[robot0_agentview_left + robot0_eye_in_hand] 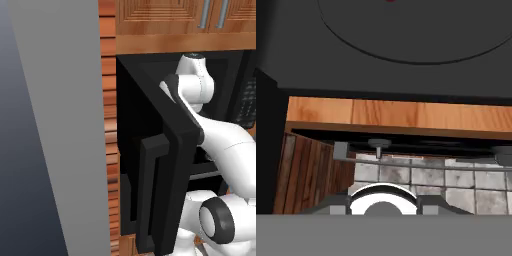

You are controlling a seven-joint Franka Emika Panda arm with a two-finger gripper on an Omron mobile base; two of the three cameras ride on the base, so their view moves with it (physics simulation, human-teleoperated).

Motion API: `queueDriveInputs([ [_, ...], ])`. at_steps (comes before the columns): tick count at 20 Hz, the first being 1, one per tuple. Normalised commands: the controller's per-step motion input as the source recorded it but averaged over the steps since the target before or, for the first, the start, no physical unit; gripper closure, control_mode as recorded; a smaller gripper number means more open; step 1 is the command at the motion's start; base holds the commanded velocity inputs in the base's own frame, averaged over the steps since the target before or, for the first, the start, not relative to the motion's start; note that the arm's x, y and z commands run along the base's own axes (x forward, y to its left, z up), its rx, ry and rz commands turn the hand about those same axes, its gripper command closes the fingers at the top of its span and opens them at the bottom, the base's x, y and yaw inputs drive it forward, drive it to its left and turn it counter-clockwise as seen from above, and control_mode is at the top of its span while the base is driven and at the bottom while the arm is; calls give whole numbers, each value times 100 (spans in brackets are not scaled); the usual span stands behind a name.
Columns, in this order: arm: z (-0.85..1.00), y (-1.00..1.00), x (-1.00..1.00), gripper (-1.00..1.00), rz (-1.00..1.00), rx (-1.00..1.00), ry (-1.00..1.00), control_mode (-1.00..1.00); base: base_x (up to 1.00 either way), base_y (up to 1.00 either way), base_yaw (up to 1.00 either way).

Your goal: Close the microwave door.

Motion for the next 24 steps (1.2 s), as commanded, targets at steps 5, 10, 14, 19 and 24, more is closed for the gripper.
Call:
queueDriveInputs([
  [5,7,4,-82,-100,0,4,-28,-100,0,0,0],
  [10,47,0,-100,-100,0,9,-55,-100,0,0,0],
  [14,55,0,-100,-100,4,4,-57,-100,0,0,0],
  [19,47,-2,-100,-100,18,0,-42,-100,0,0,0],
  [24,45,-8,-100,-100,36,0,-32,-100,0,0,0],
])
